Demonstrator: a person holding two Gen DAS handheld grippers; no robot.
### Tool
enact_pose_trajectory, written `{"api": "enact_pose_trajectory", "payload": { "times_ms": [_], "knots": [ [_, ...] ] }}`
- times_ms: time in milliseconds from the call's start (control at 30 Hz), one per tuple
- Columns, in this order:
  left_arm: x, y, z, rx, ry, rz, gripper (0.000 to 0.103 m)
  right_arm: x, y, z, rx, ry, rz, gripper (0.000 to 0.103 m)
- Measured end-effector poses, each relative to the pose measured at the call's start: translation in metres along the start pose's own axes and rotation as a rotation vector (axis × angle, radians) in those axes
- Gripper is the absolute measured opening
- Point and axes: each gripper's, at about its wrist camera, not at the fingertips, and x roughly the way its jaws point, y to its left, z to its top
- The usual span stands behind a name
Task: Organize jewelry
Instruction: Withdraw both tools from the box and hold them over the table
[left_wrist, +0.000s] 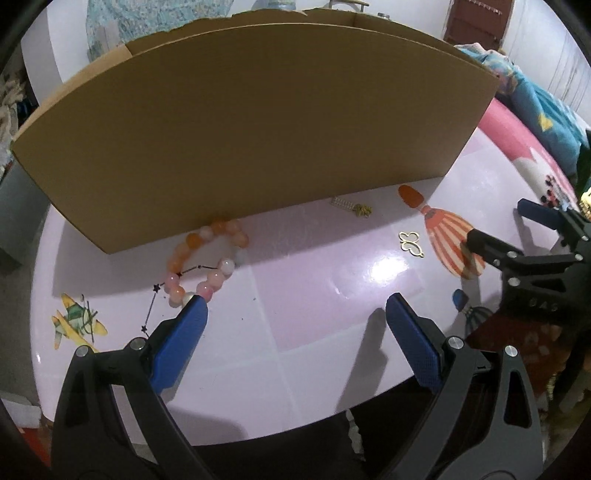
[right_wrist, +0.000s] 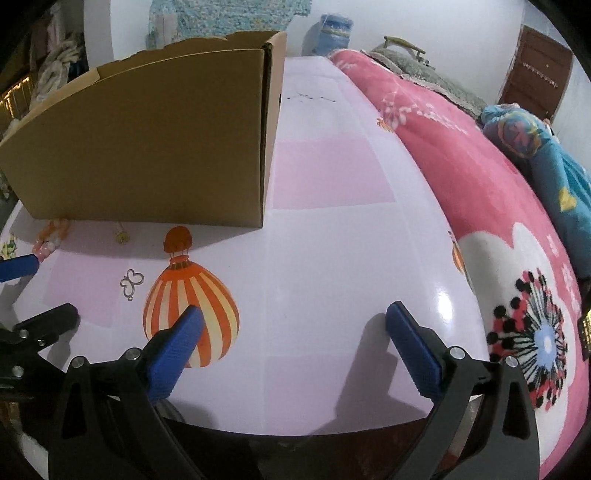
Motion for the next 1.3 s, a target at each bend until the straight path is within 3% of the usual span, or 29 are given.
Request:
{"api": "enact_pose_trajectory", "payload": {
  "times_ms": [433, 1300],
  "knots": [
    [-0.001, -0.005, 0.0, -0.009, 0.007, 0.03, 0.095, 0.0, -0.005, -0.007, 0.044, -0.019, 0.048, 0.096],
    [0.003, -0.011, 0.013, -0.034, 0.008, 0.044, 0.095, 0.002, -0.004, -0.004, 0.037, -0.004, 0.036, 0.097]
  ]
}}
